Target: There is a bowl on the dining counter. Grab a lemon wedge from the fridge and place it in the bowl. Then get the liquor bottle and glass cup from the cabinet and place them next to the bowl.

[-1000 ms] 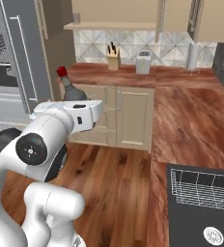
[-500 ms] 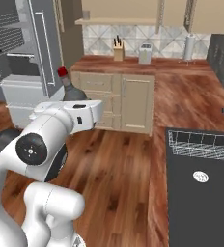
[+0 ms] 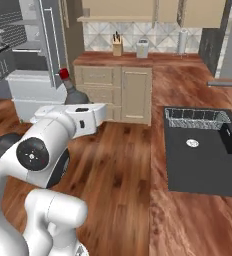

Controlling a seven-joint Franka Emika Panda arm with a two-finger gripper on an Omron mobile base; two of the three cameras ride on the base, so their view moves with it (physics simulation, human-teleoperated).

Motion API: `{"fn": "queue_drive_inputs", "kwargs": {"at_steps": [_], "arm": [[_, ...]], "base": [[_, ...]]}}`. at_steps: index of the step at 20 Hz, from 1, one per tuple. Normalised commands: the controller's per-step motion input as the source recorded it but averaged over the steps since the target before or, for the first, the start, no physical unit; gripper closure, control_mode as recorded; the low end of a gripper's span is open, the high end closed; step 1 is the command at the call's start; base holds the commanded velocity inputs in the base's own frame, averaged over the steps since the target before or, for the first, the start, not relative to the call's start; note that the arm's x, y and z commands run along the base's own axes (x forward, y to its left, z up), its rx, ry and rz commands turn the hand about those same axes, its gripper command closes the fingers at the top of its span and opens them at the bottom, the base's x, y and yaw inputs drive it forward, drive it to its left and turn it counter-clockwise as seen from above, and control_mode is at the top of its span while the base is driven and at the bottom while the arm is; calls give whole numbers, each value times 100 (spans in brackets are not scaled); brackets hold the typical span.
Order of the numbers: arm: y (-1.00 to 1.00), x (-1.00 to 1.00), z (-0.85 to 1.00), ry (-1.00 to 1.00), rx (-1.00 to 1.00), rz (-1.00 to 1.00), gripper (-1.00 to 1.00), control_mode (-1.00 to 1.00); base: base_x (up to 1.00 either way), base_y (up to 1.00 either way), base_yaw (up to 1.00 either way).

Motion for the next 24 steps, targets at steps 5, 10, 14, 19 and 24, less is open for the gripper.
{"fn": "queue_drive_inputs", "kwargs": {"at_steps": [5, 10, 14, 19, 24], "arm": [[0, 0, 0, 0, 0, 0, 100, 100], [0, 0, 0, 0, 0, 0, 100, 100], [0, 0, 0, 0, 0, 0, 100, 100], [0, 0, 0, 0, 0, 0, 100, 100], [0, 0, 0, 0, 0, 0, 100, 100]], "base": [[-76, -30, -45], [-63, -37, -58], [-49, -36, -62], [-39, -43, -62], [0, -75, -53]]}}
